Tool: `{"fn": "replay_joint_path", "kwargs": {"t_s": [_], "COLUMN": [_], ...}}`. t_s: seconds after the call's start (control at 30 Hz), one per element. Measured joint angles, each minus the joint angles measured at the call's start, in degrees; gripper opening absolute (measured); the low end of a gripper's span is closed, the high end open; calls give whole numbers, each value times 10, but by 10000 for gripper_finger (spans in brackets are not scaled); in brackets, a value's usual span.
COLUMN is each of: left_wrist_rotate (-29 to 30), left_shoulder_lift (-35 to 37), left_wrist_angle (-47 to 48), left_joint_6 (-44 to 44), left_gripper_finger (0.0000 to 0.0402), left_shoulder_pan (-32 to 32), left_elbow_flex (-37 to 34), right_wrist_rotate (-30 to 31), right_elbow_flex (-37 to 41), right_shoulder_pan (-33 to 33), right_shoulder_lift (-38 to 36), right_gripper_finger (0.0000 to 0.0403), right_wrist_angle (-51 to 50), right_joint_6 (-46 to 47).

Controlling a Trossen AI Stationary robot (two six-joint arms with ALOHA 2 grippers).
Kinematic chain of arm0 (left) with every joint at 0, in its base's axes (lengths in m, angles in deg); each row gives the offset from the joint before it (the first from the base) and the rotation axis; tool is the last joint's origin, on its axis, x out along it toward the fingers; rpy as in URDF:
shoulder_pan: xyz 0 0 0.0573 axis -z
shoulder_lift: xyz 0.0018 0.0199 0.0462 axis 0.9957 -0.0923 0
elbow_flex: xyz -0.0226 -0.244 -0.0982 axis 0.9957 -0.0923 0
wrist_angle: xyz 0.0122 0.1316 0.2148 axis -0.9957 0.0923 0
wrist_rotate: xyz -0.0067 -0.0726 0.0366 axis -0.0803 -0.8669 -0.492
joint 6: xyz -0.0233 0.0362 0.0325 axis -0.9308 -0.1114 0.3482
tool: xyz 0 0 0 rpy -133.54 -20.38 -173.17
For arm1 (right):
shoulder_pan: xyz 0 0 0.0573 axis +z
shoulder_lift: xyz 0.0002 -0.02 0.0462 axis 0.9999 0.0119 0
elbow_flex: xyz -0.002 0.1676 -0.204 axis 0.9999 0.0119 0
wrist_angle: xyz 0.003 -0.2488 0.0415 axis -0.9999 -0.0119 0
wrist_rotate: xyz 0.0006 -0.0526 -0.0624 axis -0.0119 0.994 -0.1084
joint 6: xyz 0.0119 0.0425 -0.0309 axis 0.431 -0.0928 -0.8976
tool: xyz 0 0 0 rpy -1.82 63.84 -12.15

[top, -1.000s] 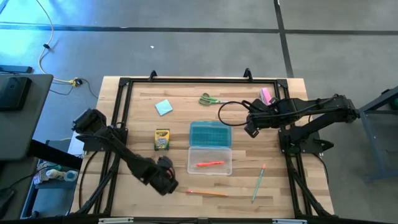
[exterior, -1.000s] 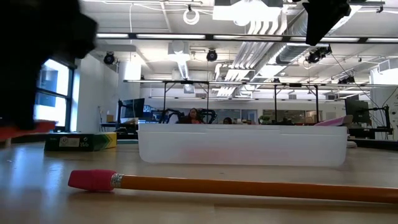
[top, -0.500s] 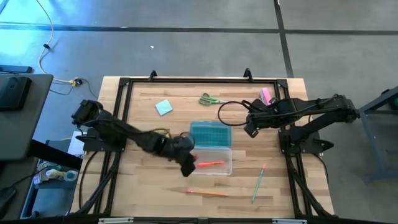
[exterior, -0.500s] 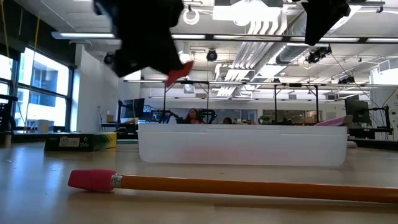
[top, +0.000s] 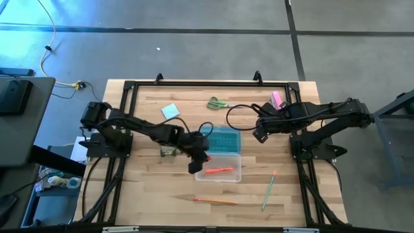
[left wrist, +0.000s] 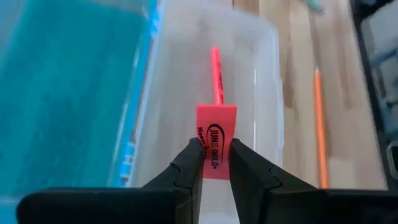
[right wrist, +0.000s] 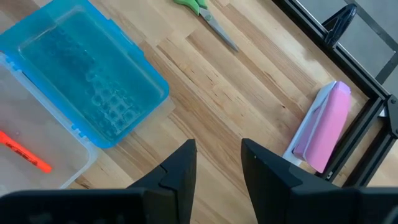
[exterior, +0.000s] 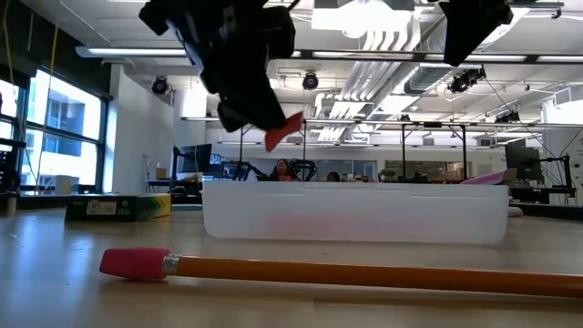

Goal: Pack school essentials
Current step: Put the orange eraser into the blue supply box, then put the blue pencil into the blue supply box

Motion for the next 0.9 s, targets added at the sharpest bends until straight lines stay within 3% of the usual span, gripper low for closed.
{"fn": "replay_joint_path", "kwargs": {"t_s": [0.47, 0.9], "left_wrist_rotate": [12, 3], "left_shoulder_lift": [-37, -37], "left_wrist_angle": [-19, -19], "left_joint_6": [-25, -46], "left_gripper_finger": [64, 180], "left_shoulder_pan": [3, 0], "left_elbow_flex": [-1, -1], "right_wrist_rotate": [-2, -51], "right_elbow_flex": [0, 0], "right_shoulder_pan": [0, 14], "right_shoulder_lift": [0, 0], "right_gripper_finger": [116, 116], "right_wrist_angle": [0, -9], "right_joint_6": [-12, 3]}}
